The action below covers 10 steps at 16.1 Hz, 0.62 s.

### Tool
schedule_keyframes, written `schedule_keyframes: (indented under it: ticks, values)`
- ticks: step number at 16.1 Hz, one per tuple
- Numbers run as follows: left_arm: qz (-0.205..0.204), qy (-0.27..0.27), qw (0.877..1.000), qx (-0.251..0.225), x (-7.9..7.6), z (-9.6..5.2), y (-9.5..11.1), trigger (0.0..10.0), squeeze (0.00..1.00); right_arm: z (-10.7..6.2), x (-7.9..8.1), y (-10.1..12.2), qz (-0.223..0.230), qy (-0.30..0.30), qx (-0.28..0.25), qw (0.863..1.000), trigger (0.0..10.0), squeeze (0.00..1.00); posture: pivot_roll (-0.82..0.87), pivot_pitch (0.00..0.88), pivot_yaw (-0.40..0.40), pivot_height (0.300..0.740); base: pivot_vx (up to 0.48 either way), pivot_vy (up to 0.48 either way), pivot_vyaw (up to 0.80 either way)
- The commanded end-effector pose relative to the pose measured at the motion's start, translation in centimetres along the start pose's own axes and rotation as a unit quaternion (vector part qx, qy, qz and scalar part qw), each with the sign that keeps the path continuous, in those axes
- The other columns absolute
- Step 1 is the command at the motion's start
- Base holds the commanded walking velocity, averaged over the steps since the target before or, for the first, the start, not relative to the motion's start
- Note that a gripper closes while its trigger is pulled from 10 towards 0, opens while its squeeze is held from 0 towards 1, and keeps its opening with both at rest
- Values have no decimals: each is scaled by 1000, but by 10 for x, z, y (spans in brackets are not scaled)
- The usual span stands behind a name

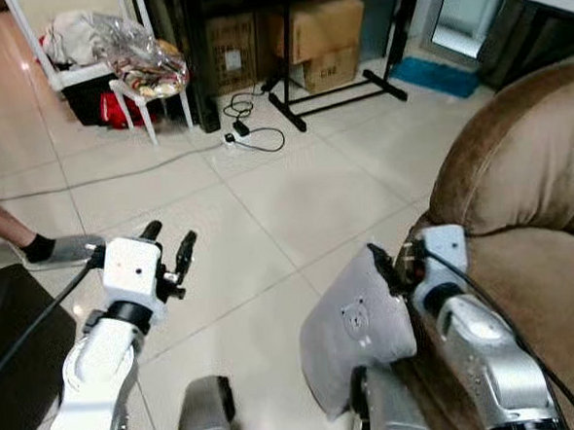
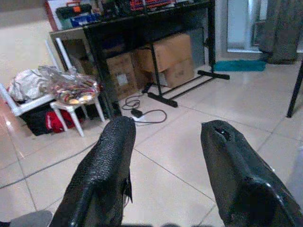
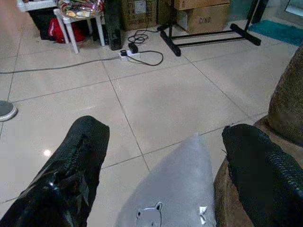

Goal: Move the pillow to the sofa from floor

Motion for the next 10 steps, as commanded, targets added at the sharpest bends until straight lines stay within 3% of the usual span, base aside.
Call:
schedule_keyframes:
  ticks: [1, 3, 5, 10]
  values:
    - [4, 6, 1000, 7, 3, -2, -1, 10000, 0, 3, 5, 3, 0, 16, -2, 1000, 10000, 0, 16, 0, -29, 536, 0, 0, 0]
    - [4, -1, 1000, 13, 2, -1, -3, 10000, 0, 8, 2, 0, -9, 20, 14, 1000, 10000, 0, 16, 0, -31, 521, 0, 0, 0]
    - [21, -45, 998, 41, -2, 9, -14, 10000, 0, 26, 2, -11, 8, 18, 45, 999, 10000, 0, 16, 0, -37, 496, 0, 0, 0]
    - [46, -74, 995, 43, 8, 27, -9, 10000, 0, 54, 2, -25, 27, 0, 84, 996, 10000, 0, 22, 0, -42, 446, 0, 0, 0]
Point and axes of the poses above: a point about 5 cm out from each wrist's last joint towards the gripper, its own z axis pointing out of the wrist towards the gripper, its own y axis along the axis of the wrist's last joint, x = y × z, the point moved 1 cm from there along z, pointing out of the wrist towards the gripper, and after that the axes turned 12 degrees about -z, right-handed, at the moved point
